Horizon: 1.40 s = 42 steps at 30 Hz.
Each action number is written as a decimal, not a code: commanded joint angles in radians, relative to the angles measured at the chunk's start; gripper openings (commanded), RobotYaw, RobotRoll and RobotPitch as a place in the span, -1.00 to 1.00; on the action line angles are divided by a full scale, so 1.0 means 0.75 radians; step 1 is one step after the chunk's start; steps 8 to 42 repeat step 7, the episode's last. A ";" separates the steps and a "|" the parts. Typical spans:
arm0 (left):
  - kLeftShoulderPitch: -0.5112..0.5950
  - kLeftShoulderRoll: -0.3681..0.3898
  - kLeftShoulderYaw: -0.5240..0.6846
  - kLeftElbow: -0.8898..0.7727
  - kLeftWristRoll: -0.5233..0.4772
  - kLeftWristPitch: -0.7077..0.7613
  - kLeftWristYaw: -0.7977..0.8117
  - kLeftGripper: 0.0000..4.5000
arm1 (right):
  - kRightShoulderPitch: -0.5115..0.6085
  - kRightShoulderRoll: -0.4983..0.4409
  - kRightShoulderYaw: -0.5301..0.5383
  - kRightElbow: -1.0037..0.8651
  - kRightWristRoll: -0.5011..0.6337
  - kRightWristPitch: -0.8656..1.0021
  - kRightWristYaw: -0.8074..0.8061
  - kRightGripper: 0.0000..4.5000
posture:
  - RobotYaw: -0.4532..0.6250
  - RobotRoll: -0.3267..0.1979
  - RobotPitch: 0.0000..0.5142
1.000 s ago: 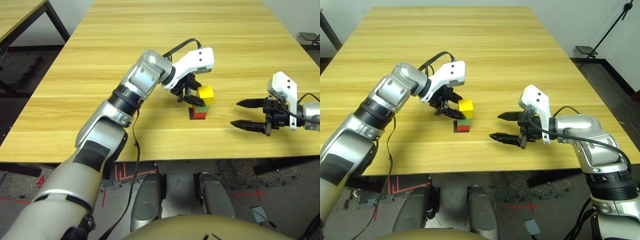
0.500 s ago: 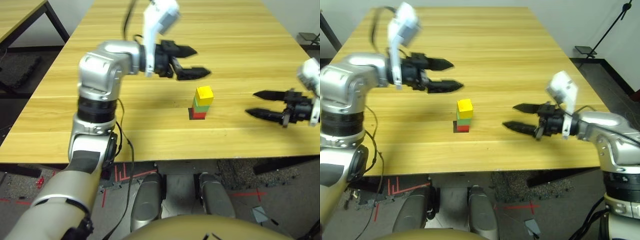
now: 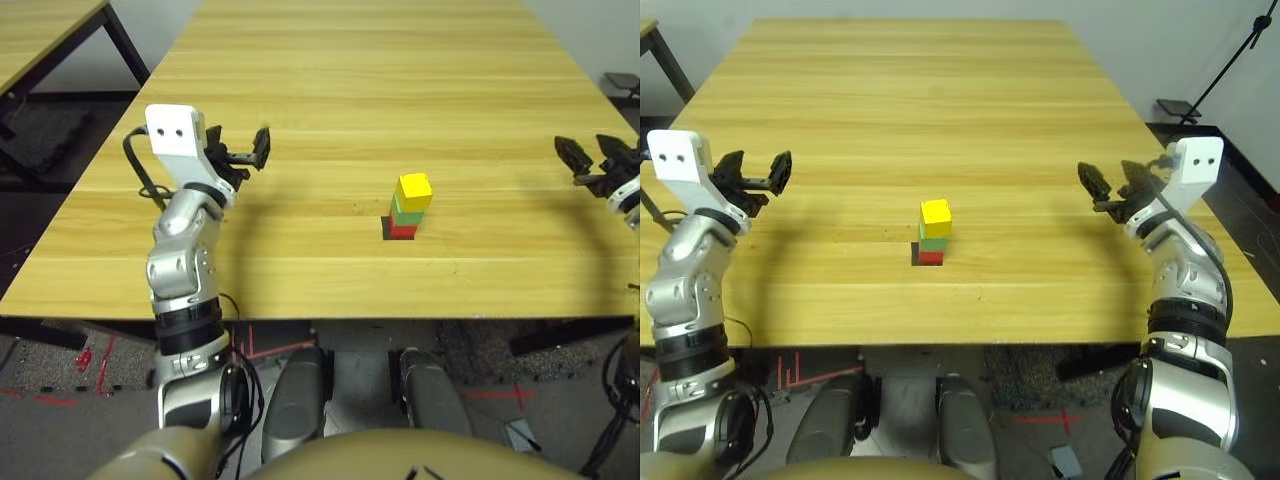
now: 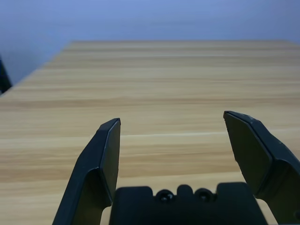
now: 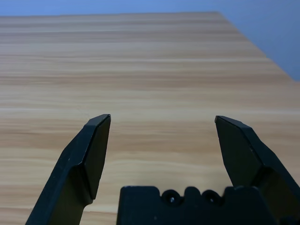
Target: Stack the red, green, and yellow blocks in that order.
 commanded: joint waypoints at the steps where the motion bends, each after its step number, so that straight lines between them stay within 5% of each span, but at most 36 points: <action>1: 0.068 -0.020 -0.029 0.097 0.050 -0.184 0.095 0.99 | -0.012 0.005 0.003 0.168 -0.051 -0.150 -0.020 1.00 | -0.04 -0.16 -0.69; 7: 0.164 -0.036 -0.045 0.155 0.085 -0.363 0.219 0.99 | -0.009 0.001 0.003 0.256 -0.090 -0.290 -0.077 1.00 | -0.04 -0.20 -0.67; 42: 0.164 -0.036 -0.045 0.155 0.085 -0.363 0.219 0.99 | -0.009 0.001 0.003 0.256 -0.090 -0.290 -0.077 1.00 | -0.04 -0.20 -0.67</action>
